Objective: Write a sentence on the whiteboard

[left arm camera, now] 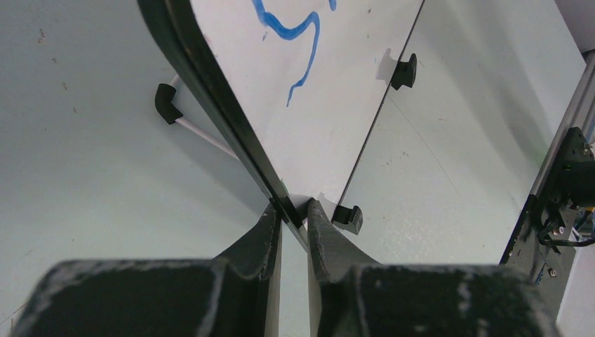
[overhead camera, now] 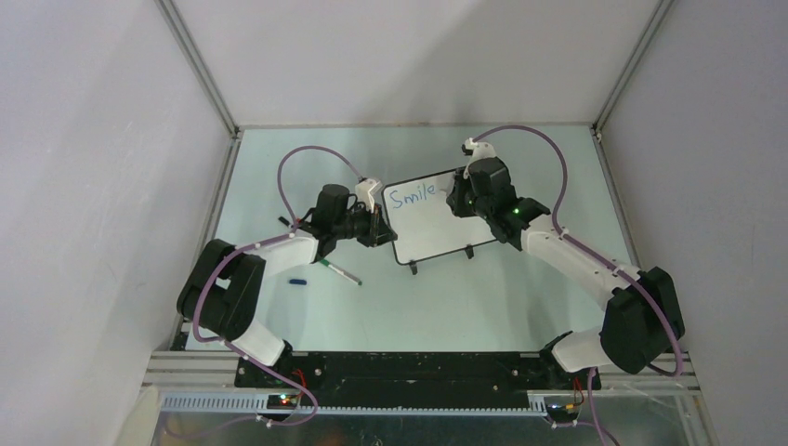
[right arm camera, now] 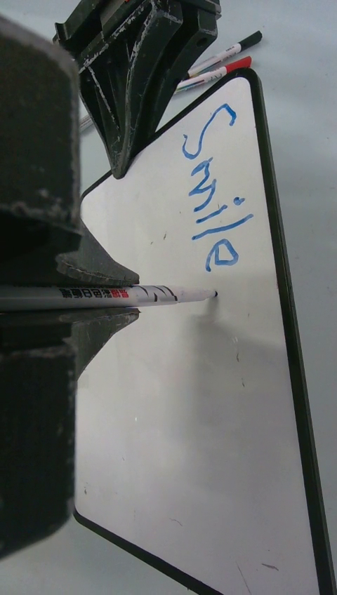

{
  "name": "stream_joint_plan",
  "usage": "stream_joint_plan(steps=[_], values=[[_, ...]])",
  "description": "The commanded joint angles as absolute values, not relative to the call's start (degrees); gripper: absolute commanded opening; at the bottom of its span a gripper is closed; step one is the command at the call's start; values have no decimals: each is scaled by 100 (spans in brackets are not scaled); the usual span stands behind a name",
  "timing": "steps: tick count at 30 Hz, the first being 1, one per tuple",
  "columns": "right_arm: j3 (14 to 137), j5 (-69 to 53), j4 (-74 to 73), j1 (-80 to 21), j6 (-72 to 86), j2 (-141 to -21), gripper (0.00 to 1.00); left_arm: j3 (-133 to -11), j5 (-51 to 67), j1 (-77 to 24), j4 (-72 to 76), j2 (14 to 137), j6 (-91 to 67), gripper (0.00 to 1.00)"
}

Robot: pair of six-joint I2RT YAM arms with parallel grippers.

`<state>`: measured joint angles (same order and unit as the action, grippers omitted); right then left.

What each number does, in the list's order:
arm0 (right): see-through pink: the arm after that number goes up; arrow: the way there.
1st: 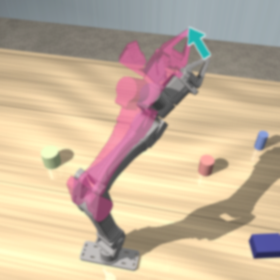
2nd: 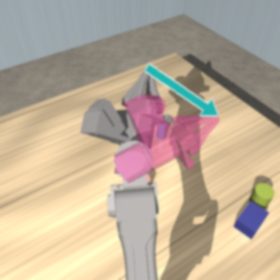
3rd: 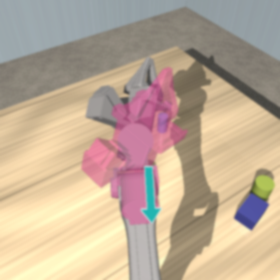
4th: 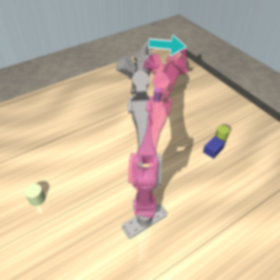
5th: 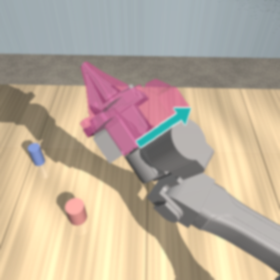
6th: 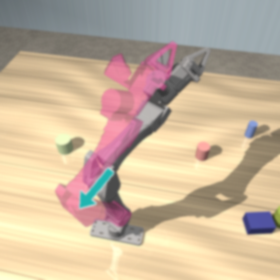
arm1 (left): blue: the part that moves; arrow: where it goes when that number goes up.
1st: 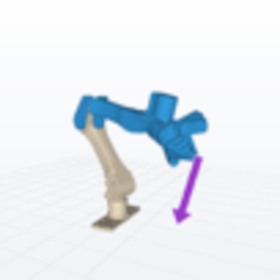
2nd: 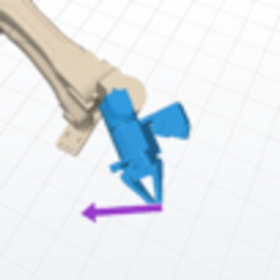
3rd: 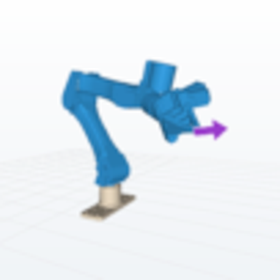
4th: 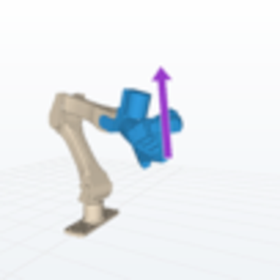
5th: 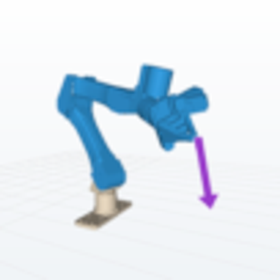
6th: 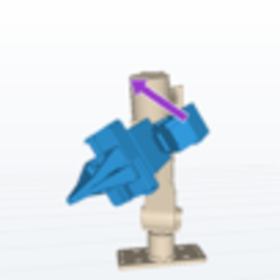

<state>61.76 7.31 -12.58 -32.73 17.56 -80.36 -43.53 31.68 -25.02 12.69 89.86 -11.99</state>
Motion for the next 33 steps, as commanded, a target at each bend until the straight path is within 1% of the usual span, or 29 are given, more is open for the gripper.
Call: stream_joint_plan(steps=[1,33], values=[[6430,858,-1156,-3231,1838,-8105,0,-4438,2610,-2514,1002,9114,-892,0],[6429,683,-1494,-3174,1826,-8018,0,-4414,2576,-2514,976,9066,-861,0]])
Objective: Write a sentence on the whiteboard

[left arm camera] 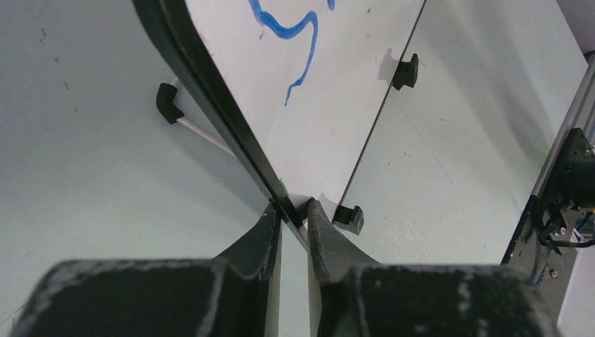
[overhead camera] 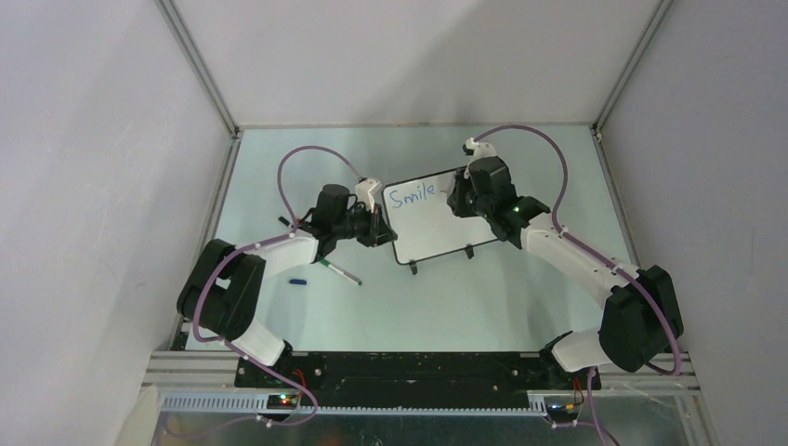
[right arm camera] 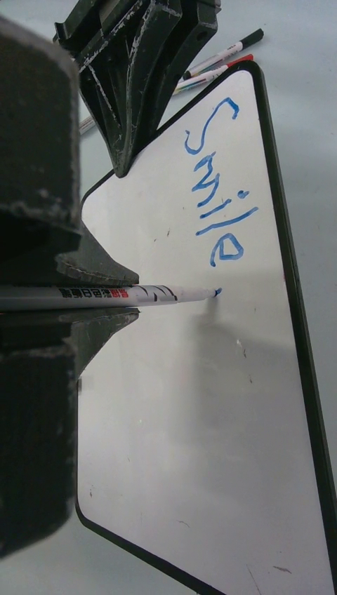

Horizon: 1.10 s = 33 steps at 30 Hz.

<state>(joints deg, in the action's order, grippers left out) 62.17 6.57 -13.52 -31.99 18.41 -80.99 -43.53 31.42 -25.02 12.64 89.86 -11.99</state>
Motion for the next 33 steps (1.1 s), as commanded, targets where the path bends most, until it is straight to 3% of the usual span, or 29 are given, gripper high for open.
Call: stream_joint_plan(steps=[1,18,24,28,33], values=[[6430,672,-1507,-3178,1827,-8012,0,-4419,2571,-2514,976,9064,-861,0],[6369,-262,-1221,-3153,1786,-7232,0,-4402,2602,-2515,994,9048,-869,0],[6047,507,-941,-2924,1792,-6570,0,-4356,2615,-2514,1007,8966,-888,0],[5947,1346,-1104,-2507,1922,-6415,0,-4320,2582,-2516,985,8920,-879,0],[5946,945,-1398,-1336,2342,-6704,0,-4317,2559,-2514,938,8888,-872,0]])
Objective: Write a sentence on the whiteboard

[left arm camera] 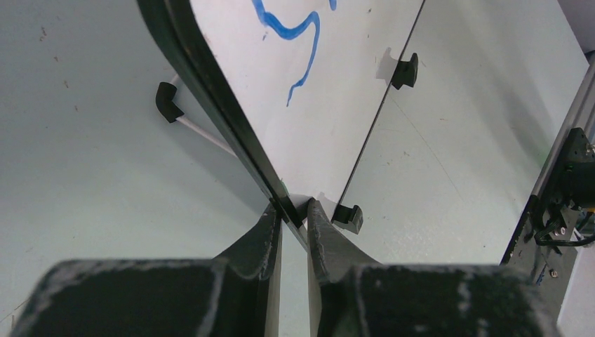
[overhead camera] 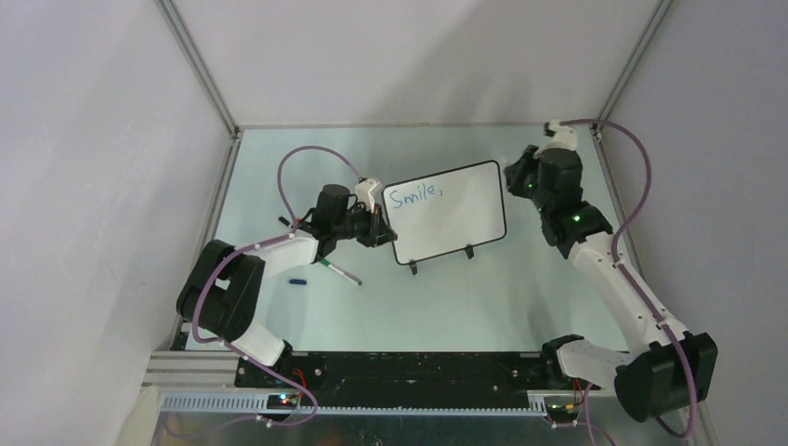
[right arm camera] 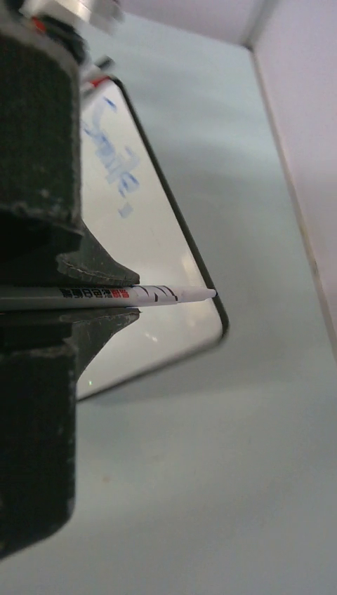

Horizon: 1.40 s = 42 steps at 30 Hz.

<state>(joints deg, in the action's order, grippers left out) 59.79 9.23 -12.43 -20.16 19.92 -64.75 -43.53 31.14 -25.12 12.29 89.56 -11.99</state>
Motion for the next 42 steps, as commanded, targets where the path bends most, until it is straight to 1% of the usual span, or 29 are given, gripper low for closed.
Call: stream_joint_plan(steps=[1,4,7,9,12,15,19,32,37,42], values=[[5948,732,-1417,-1006,2435,-6784,0,-4316,2547,-2514,931,8875,-864,0],[5959,-396,-1424,-418,2624,-7333,0,-4315,2515,-2514,908,8864,-847,0],[6055,-1089,-1415,205,2789,-8004,0,-4309,2481,-2514,891,8853,-831,0],[6141,-1612,-1404,442,2868,-8442,0,-4309,2467,-2518,880,8841,-816,0],[6308,-2708,-1446,590,2910,-9087,0,-4323,2462,-2514,854,8854,-801,0],[6363,-3424,-1434,589,2964,-9554,0,-4344,2451,-2514,798,8859,-776,0],[6251,-3748,-1465,584,2964,-9614,0,-4359,2371,-2514,690,8834,-713,0],[5318,-4289,-1378,538,2891,-8921,0,-4520,2304,-2520,421,9006,-590,0],[4960,-4210,-1379,543,2854,-8521,0,-4544,2232,-2529,370,9009,-545,0],[4852,-4078,-1460,575,2825,-8286,0,-4495,2250,-2525,374,8958,-538,0]])
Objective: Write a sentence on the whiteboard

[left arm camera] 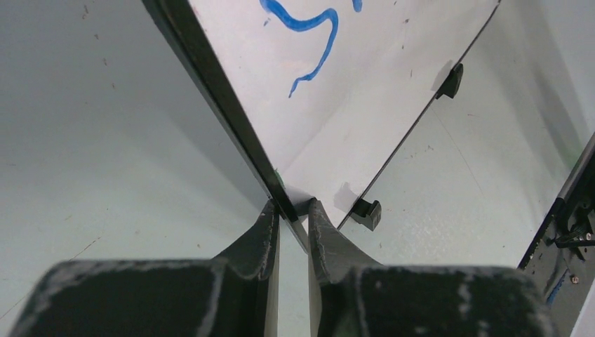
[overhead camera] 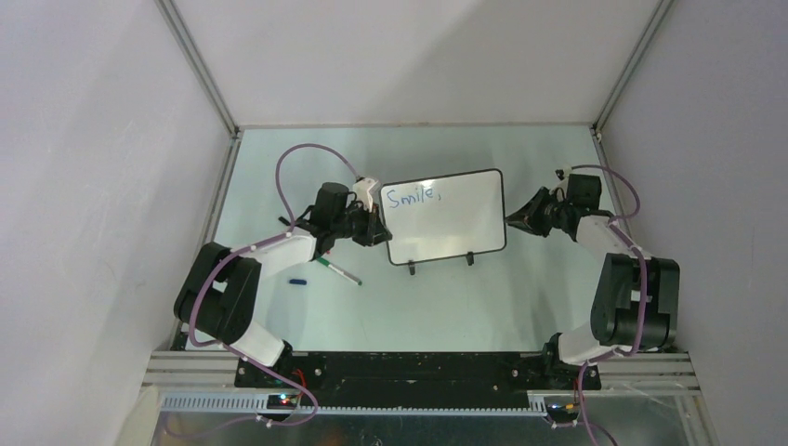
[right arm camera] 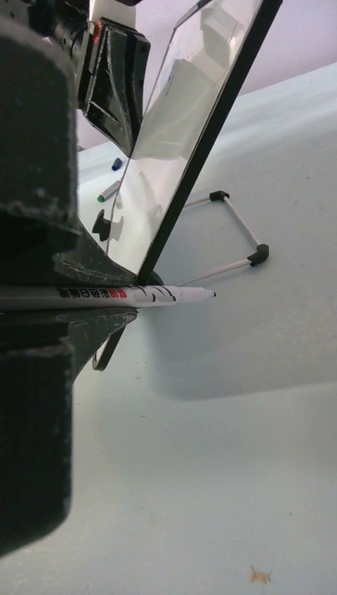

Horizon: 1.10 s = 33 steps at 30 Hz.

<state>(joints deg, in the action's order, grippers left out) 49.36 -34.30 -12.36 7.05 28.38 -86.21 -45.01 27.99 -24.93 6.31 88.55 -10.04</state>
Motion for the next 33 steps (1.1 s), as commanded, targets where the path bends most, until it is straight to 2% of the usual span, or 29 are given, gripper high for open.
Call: stream_joint_plan(steps=[1,7,16,25,27,29,30,31,33], values=[[4812,-4063,-1455,569,2832,-8241,0,-4480,2250,-2525,384,8944,-537,0],[4493,-3911,-1355,442,2873,-8005,0,-4408,2247,-2535,418,8866,-519,4],[4075,-3170,-1311,456,2953,-7386,0,-4376,2325,-2535,492,8805,-510,17],[4070,-2393,-1200,668,3210,-6888,0,-4232,2489,-2517,730,8703,-575,27],[4069,-2191,-1172,709,3276,-6727,0,-4202,2507,-2498,765,8689,-600,34],[4069,-2006,-1156,741,3322,-6547,0,-4188,2463,-2466,765,8662,-636,47],[4069,-1881,-1144,746,3353,-6422,0,-4154,2431,-2436,787,8610,-657,71],[4069,-1771,-1143,746,3364,-6366,0,-4120,2438,-2400,869,8581,-698,91],[4069,-1649,-1147,755,3400,-6208,0,-4025,2443,-2361,979,8466,-761,98]])
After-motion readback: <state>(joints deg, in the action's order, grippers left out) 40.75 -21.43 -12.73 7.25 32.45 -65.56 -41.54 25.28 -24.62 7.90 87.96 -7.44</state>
